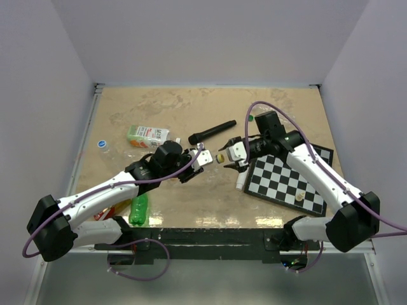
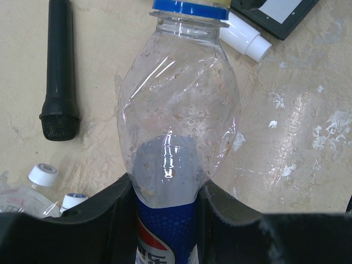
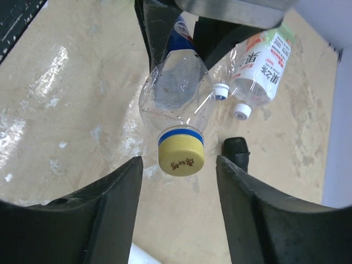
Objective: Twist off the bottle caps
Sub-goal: Unscrew the bottle cap from the plastic bottle.
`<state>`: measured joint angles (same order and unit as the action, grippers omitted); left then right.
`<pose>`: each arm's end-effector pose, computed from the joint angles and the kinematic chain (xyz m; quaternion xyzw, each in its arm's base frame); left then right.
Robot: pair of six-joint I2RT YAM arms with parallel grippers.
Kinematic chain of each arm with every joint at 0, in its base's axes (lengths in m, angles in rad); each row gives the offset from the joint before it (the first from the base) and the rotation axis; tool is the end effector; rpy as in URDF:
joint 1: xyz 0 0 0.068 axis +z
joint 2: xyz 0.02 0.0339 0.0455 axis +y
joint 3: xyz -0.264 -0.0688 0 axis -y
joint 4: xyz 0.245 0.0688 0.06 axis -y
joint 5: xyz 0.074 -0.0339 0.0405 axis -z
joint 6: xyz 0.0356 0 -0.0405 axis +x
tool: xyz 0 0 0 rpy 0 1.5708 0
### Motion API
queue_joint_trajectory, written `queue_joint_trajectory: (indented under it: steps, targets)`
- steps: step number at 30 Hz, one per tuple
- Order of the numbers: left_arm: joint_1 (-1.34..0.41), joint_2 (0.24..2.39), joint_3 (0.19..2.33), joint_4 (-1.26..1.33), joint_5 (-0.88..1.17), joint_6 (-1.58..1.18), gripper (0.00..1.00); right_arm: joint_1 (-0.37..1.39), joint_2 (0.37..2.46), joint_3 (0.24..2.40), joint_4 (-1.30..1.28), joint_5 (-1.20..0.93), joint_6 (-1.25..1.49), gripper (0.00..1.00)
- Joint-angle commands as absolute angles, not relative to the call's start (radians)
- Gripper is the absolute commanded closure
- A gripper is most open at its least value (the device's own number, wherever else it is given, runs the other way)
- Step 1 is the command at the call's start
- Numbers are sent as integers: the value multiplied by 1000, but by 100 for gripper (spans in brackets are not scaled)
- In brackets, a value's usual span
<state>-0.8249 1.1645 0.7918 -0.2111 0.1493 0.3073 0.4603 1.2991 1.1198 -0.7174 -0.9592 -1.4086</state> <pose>0.1704 -0.1922 0.2625 0.5009 0.7223 -0.1844 0.4398 0.2199 0.1416 0.3094 -0.7641 0.3748 0.2535 0.4598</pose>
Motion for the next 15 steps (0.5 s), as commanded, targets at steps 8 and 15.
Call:
queue_joint_trajectory:
  steps: [8,15]
  targets:
    - [-822,1150,795,-195,144,310,100,402,1230,1163,-747,-959,-1167,26]
    - [-821,1146,795,-195,144,308,100,393,1172,1138,-772,-920,-1076,22]
